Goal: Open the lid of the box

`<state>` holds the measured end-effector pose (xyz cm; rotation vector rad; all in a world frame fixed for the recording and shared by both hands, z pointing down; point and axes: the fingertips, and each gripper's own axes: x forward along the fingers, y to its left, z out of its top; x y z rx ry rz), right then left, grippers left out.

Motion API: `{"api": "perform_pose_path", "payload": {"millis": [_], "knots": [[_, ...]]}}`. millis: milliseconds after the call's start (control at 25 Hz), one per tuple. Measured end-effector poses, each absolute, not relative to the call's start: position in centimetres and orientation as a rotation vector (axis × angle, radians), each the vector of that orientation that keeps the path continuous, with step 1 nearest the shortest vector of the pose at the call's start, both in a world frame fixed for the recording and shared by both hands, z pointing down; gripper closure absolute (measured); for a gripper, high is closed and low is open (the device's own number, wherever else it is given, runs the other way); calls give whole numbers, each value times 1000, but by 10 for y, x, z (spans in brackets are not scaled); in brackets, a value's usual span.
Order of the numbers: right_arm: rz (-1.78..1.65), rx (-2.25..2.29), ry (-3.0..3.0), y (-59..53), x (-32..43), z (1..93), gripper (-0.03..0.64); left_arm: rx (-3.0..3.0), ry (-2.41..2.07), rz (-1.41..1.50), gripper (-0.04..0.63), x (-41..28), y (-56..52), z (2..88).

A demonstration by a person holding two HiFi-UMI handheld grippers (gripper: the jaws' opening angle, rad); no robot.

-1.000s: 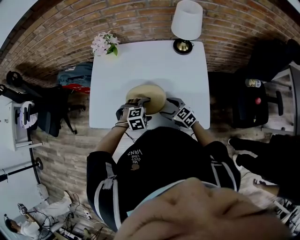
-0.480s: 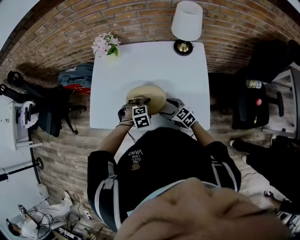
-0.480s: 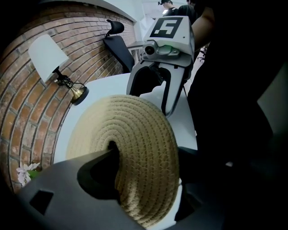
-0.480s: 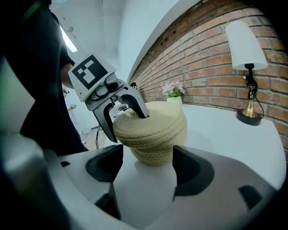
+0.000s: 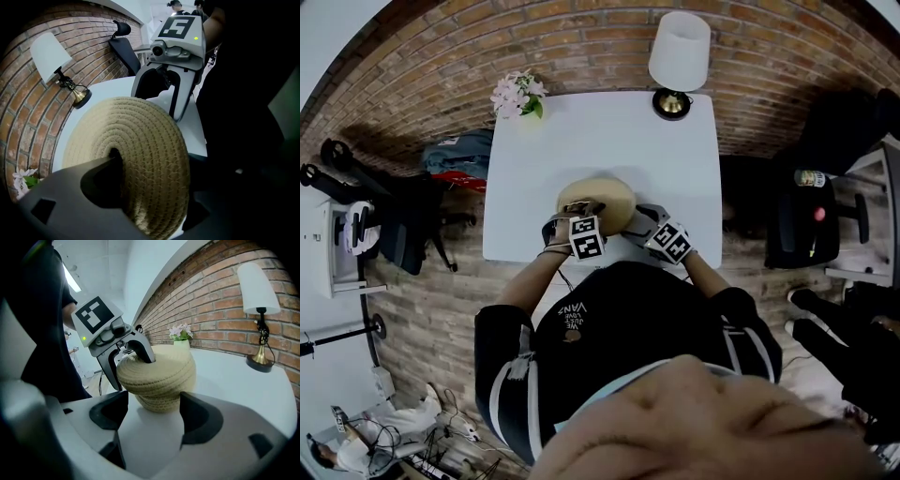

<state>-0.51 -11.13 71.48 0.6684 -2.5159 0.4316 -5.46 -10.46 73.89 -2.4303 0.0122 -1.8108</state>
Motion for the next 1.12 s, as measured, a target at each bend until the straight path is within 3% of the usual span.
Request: {"api": "perform_pose_path", "payload": {"millis": [480, 1120], "knots": [[477, 709, -2506, -116, -5, 718, 302, -2563, -43, -1772, 225, -51, -104, 727], [541, 749, -2502, -121, -1, 715, 301, -2902, 219, -1429, 227, -43, -125, 684]]}}
